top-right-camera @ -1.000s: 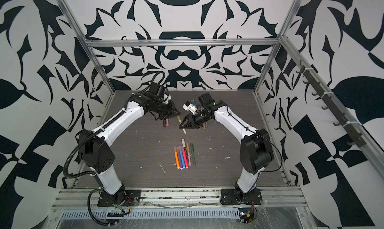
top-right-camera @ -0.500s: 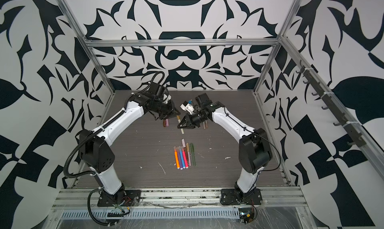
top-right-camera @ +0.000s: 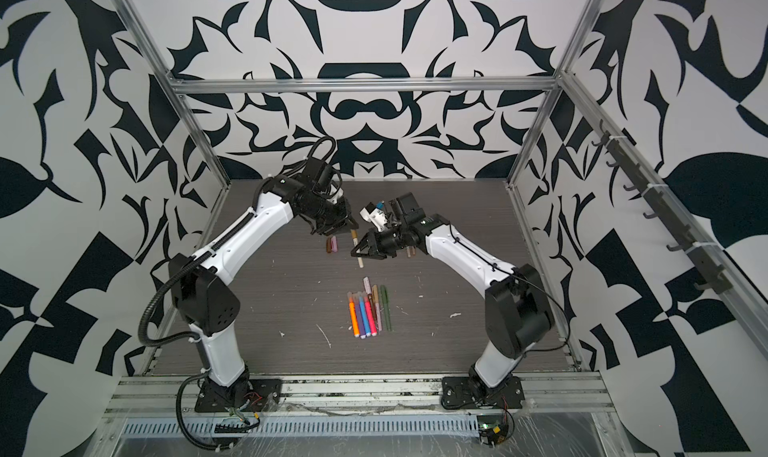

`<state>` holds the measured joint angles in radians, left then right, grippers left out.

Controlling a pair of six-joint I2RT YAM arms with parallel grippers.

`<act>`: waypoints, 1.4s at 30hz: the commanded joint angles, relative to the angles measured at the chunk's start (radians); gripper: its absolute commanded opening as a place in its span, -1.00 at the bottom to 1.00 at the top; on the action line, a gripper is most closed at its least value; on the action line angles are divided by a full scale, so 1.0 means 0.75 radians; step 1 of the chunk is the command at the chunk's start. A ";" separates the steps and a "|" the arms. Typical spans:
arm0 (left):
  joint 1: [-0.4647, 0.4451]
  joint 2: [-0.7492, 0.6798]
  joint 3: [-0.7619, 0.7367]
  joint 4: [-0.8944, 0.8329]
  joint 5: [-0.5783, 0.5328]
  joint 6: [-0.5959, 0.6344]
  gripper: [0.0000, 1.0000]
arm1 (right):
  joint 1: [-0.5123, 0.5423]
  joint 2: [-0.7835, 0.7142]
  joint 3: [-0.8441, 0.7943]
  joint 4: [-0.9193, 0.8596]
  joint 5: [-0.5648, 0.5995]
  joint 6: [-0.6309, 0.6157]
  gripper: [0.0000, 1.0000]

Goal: Open the pen caps
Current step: 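Lay the gold cap beside the brown cap while the right carries the pen away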

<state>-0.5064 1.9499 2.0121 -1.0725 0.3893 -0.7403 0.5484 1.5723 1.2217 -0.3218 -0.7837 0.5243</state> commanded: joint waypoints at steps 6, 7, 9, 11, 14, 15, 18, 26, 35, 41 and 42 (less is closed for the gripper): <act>0.363 0.486 0.893 -0.238 -0.197 0.162 -1.00 | 0.138 -0.386 -0.409 -0.026 -0.003 0.219 -1.00; 0.359 0.427 0.746 -0.167 -0.200 0.165 -1.00 | 0.137 -0.371 -0.398 -0.028 -0.006 0.214 -1.00; 0.360 0.279 0.395 0.042 -0.199 0.140 -1.00 | 0.137 -0.345 -0.363 -0.041 0.008 0.202 -1.00; 0.364 0.185 0.174 0.164 -0.214 0.132 -1.00 | 0.132 -0.325 -0.318 -0.067 0.041 0.189 -1.00; 0.366 0.183 0.068 0.130 -0.237 0.182 -1.00 | 0.112 -0.307 -0.249 -0.187 0.134 0.119 -1.00; 0.367 0.190 0.045 0.113 -0.246 0.201 -1.00 | 0.108 -0.307 -0.236 -0.221 0.160 0.095 -1.00; 0.366 0.197 -0.045 0.076 -0.287 0.260 -1.00 | 0.077 -0.315 -0.220 -0.304 0.218 0.049 -1.00; 0.368 0.256 -0.191 0.022 -0.351 0.392 -1.00 | -0.019 -0.394 -0.298 -0.324 0.204 0.052 -1.00; 0.368 0.428 -0.116 0.050 -0.207 0.449 -1.00 | -0.051 -0.421 -0.312 -0.368 0.186 0.029 -1.00; 0.364 0.492 -0.073 0.037 -0.147 0.452 -1.00 | -0.076 -0.455 -0.311 -0.393 0.190 0.017 -1.00; 0.364 0.496 -0.076 0.042 -0.136 0.450 -1.00 | -0.079 -0.460 -0.315 -0.391 0.189 0.020 -1.00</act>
<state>-0.2314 2.3112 1.9266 -1.0096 0.2443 -0.4175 0.4969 1.2675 0.9783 -0.6060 -0.6384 0.5594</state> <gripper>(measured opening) 0.150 0.135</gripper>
